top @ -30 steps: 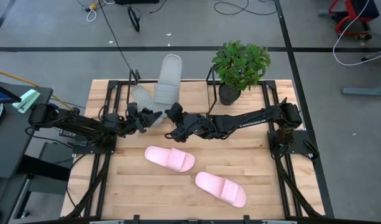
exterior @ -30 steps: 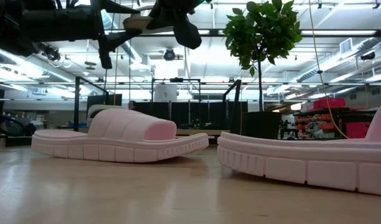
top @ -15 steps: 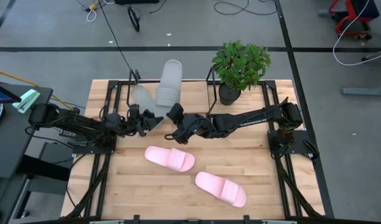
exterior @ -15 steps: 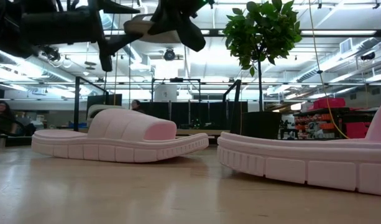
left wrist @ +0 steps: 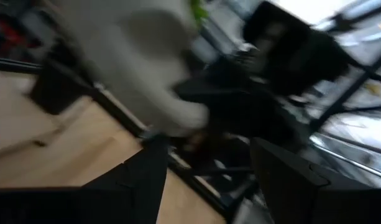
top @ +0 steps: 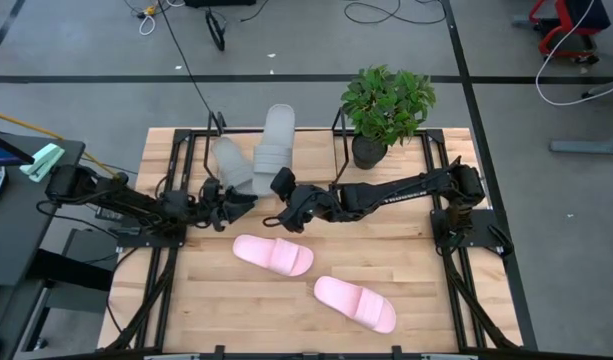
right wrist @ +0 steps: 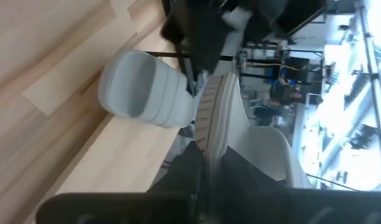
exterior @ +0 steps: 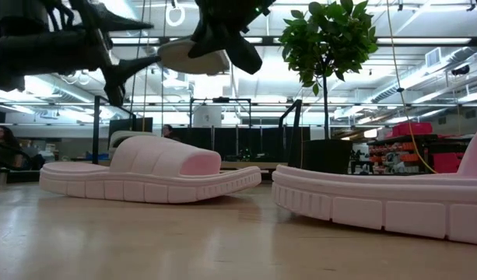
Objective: Pick and place slides into the shelf
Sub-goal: Put the gray slide on the shelf
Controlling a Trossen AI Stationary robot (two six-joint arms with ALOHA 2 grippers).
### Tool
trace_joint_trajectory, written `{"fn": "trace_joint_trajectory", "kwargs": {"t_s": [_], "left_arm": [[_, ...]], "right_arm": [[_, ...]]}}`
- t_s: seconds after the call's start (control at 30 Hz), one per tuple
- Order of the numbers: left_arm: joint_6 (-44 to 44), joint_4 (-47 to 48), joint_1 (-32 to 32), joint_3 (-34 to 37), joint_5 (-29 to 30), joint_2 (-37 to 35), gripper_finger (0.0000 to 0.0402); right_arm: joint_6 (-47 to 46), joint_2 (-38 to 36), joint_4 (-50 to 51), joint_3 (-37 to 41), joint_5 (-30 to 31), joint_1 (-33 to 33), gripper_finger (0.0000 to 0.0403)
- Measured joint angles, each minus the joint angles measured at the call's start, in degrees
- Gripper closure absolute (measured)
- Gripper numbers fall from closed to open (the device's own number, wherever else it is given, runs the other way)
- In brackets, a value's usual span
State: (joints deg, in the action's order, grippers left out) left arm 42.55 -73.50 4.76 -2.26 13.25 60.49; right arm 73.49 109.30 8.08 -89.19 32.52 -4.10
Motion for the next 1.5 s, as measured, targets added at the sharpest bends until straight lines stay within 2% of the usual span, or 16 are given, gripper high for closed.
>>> {"fn": "trace_joint_trajectory", "kwargs": {"t_s": [0.13, 0.33, 0.53, 0.67, 0.83, 1.1, 1.5], "left_arm": [[-2.49, -0.39, 3.17, 0.02, -4.02, 0.02, 0.0158], [-3.98, -0.54, 8.49, 0.02, -11.08, 0.02, 0.0161], [-5.64, -0.52, 13.75, 0.02, -16.02, 0.04, 0.017], [-8.03, -0.49, 16.08, 0.02, -16.22, 0.04, 0.0168], [-8.77, -0.49, 16.78, 0.02, -16.21, 0.04, 0.0167], [-8.75, -0.47, 16.78, 0.02, -16.17, 0.06, 0.0175], [-8.79, -3.46, 16.75, 0.02, -16.1, 0.11, 0.0184]], "right_arm": [[-2.82, 0.0, 2.58, 0.0, -2.75, 2.17, 0.0376], [-4.54, 0.0, 7.12, 0.0, -13.07, 4.56, 0.0378], [-4.51, -0.02, 9.69, 0.96, -18.24, 6.26, 0.0378], [-1.72, -0.11, 8.89, 3.08, -20.85, 6.99, 0.0378], [3.95, -0.15, 5.78, 7.68, -21.29, 7.53, 0.0378], [11.75, -0.15, -7.97, 17.35, -21.03, 9.35, 0.0378], [3.73, -0.15, -12.11, 18.32, -28.1, 11.39, 0.0378]]}}
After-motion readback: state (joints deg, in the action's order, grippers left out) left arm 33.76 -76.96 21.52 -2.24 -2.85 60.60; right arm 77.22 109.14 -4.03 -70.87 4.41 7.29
